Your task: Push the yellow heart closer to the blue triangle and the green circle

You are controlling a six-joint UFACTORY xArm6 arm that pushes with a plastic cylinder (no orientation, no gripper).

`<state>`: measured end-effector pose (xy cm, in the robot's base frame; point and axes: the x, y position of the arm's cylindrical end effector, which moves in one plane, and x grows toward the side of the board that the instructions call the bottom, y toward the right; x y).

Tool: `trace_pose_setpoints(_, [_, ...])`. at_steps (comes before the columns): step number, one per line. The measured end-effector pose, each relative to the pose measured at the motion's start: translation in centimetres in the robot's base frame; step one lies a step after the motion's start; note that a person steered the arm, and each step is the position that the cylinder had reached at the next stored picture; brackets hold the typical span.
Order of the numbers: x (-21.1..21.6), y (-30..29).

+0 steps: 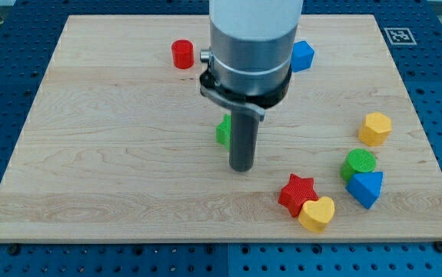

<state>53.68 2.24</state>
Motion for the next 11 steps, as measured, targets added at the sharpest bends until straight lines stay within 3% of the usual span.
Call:
trace_pose_setpoints(2, [7.3,0.2])
trace_pose_setpoints(9, [8.1,11.2])
trace_pose_setpoints(11, [7.3,11.2])
